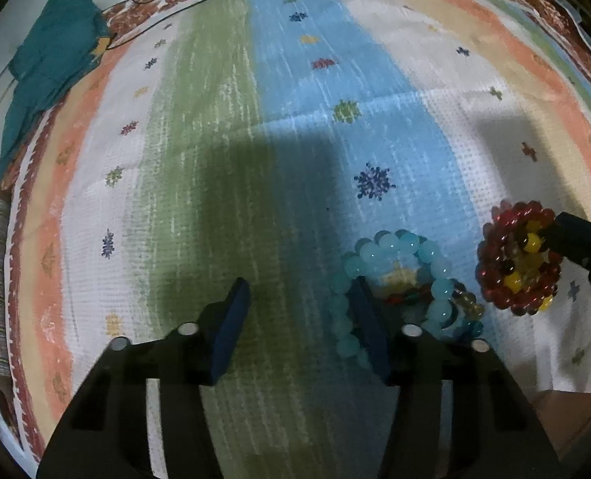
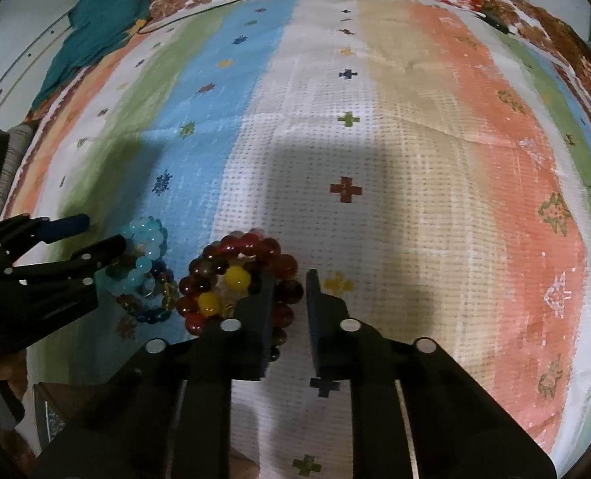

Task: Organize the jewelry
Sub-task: 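Close left tool on light blue bracelet while right tool grasps red bead bracelet, then lift light blue bracelet with left tool while right tool carries red bracelet to tin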

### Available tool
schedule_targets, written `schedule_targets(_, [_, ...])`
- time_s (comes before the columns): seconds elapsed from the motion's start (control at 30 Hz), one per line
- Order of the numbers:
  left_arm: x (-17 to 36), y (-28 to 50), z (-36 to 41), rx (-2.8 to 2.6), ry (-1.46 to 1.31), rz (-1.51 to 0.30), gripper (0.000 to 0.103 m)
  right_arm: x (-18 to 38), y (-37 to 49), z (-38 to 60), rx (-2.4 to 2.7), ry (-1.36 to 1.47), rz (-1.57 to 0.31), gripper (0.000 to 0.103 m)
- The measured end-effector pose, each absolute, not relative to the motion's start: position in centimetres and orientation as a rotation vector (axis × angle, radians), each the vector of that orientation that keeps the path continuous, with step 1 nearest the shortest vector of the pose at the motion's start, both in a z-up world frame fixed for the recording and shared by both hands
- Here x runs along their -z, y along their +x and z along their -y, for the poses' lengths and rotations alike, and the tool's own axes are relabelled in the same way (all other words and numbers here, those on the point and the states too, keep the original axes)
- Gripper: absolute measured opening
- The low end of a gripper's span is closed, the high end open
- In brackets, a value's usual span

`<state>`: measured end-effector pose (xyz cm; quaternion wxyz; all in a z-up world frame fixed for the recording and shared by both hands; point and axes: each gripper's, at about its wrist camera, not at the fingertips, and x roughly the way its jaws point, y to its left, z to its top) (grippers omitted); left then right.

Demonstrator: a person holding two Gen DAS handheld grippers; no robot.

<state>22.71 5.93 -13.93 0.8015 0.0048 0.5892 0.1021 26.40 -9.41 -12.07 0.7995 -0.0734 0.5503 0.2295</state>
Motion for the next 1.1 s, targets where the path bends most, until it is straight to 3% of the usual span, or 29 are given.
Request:
schedule_targets(0.1, [14.2, 22.6, -5.9, -0.204, -0.013, -1.26, 0.037, 12.2, 26.5, 9.6, -0.498, -0.15, -1.18, 0.015])
schedule_targets(0.17, [14.2, 22.7, -5.7, -0.225, -0.002, -1.265, 0.02, 12.2, 26.5, 9.8, -0.501, -0.137, -1.181, 0.014])
schedule_targets(0.23, [14.1, 22.6, -5.9, -0.259, -0.005, -1.271, 0.011, 12.2, 26.4, 9.7, -0.501, -0.14, -1.177, 0.014])
schedule_targets(1.1, [7.9, 20.6, -4.0, -0.224, -0.003, -1.128, 0.011, 7.4, 23.2, 10.8, -0.458, -0.161, -1.026, 0.014])
